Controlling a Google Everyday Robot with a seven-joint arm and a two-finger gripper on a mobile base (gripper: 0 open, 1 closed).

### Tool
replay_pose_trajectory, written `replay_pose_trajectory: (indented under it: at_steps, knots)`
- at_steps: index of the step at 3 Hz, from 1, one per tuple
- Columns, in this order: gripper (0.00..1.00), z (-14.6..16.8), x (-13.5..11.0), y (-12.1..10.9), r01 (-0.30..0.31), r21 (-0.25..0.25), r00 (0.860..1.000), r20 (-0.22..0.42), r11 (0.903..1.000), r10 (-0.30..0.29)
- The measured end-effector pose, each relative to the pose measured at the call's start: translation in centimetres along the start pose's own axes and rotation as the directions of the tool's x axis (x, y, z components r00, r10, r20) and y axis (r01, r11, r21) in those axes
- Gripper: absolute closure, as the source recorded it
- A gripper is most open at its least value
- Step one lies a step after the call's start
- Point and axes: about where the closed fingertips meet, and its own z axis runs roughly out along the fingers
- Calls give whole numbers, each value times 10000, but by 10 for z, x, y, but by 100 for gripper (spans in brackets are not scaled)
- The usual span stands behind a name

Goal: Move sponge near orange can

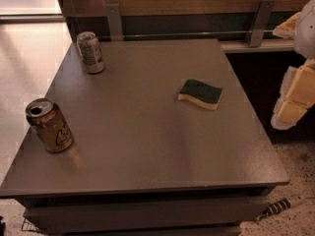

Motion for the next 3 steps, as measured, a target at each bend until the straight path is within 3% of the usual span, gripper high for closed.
replay_pose_trajectory:
  at_steps: [1, 2, 3]
  knots:
    - [0, 0, 0, 0, 0, 2, 10000, 1, 10000, 0]
    - [0, 5, 1, -6, -92, -16, 9991, 423, 10000, 92]
    - [0, 26, 12, -23, -393, -77, 9875, 1527, 9992, 400]
